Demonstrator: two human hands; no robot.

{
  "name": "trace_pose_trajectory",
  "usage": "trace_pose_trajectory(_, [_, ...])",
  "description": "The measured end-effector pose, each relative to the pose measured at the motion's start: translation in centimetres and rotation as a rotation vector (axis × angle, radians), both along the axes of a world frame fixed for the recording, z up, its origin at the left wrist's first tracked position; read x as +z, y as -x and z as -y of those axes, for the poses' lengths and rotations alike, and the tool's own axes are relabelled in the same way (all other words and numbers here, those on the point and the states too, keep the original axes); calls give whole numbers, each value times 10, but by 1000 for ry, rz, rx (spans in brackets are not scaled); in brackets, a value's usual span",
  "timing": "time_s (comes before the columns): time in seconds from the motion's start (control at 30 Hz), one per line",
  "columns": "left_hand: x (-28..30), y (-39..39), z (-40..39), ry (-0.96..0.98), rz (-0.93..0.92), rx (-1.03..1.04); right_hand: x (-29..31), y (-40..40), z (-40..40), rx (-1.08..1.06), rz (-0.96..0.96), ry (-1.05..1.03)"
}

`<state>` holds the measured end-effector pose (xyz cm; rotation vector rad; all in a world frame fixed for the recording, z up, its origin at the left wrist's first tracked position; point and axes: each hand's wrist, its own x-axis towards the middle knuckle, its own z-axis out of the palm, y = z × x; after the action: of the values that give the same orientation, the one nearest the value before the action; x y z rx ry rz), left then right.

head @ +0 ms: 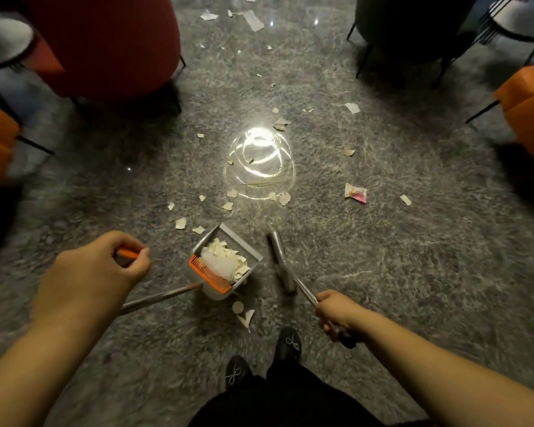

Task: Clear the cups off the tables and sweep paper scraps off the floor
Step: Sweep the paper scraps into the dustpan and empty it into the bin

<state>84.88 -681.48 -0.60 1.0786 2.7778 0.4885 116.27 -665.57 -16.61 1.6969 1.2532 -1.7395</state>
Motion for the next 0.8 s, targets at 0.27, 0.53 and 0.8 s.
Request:
trace_pose_trajectory(0.27, [10,29,57,5,26,130,16,60,11,180,-47,-41])
trace_pose_trajectory(0.53, [6,13,88,76,25,306,18,110,-51,481,-68,-154])
trace_pose_trajectory(0.8, [-13,-40,89,144,26,534,12,137,-124,709,-55,-149])
